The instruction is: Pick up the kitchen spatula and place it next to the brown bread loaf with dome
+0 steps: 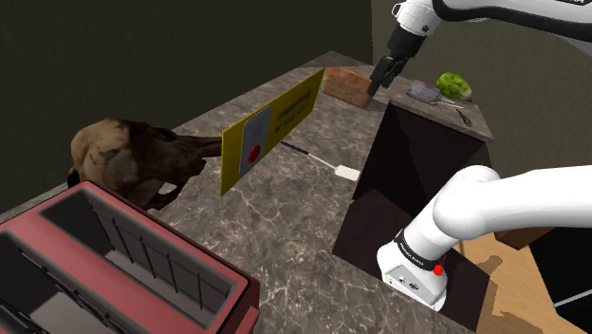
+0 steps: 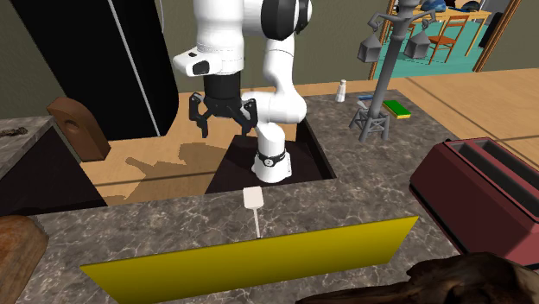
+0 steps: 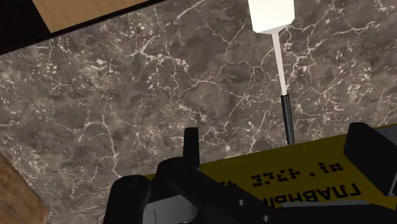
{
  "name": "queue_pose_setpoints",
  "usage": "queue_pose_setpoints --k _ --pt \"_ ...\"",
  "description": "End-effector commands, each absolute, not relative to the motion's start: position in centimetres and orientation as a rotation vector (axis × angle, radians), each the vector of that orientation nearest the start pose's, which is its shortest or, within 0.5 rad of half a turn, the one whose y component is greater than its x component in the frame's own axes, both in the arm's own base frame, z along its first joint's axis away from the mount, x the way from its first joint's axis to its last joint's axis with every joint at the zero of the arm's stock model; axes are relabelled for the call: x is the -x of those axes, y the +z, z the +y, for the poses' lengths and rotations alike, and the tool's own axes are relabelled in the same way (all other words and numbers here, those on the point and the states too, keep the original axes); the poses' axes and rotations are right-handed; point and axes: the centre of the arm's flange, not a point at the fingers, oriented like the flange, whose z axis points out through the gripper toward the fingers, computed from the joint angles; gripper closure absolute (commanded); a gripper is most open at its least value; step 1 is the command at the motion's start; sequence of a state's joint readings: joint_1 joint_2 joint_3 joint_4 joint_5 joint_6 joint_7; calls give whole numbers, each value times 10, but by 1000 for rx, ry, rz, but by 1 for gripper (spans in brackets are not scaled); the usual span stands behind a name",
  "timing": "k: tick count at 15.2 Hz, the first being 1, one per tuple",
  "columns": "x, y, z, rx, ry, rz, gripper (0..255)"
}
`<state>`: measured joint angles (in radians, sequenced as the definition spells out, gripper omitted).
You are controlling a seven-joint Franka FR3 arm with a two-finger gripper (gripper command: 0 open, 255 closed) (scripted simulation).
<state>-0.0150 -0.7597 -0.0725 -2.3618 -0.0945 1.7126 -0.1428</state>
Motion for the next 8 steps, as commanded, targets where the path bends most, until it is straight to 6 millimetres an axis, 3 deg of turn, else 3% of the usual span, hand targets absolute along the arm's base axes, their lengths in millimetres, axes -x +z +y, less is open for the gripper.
queue_pose_setpoints --k 1,8 --pt "-326 592 -44 3190 -166 -129 0" --pt "-353 509 -19 3154 -141 -288 0"
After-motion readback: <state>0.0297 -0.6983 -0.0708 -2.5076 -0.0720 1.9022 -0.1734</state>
